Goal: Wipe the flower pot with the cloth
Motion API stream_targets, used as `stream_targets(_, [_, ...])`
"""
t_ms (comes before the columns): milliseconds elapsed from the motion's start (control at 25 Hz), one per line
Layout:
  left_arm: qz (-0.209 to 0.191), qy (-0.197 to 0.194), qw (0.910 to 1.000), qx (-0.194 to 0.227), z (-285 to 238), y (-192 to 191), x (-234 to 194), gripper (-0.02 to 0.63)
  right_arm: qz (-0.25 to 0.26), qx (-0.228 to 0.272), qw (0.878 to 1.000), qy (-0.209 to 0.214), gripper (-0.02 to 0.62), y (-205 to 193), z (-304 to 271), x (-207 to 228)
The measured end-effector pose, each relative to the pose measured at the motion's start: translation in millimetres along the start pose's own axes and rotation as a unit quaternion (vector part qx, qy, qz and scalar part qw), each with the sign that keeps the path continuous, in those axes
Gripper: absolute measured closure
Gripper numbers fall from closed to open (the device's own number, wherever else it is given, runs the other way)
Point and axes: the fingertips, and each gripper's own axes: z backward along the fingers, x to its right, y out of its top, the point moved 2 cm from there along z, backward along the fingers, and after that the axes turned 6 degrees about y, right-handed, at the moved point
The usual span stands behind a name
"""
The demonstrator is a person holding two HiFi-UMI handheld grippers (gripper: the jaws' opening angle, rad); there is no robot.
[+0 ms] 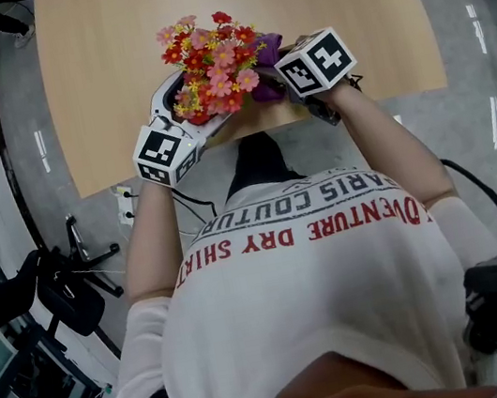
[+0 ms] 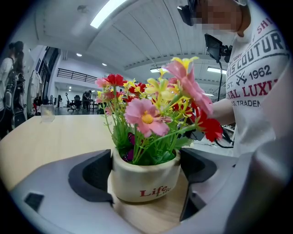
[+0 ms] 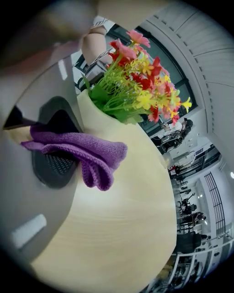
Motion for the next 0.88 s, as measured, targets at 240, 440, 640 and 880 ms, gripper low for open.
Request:
stream_targets(240, [-0.002, -0.001, 1.0, -0.002, 1, 2, 1, 0.135, -0.001, -0.011, 1.0, 0.005, 0.535, 4, 1, 2])
stream_targets(440, [0.009, 0.009, 0.9999, -0.003, 0, -1, 3, 0.135, -0.022, 0.04, 0.999, 0.013, 0.534, 7, 12, 3])
stream_targets(640, [0.034, 0.044, 0.9983, 0.015, 22, 1, 9, 0.135, 0.01, 0.089, 0.996, 0.005, 0.534, 12, 50, -20])
stream_targets(880, [0.17, 0.062, 0.9818, 0.057, 86, 23, 52, 0.14, 0.07, 0.145, 0.987, 0.026, 0.534, -6, 123, -86])
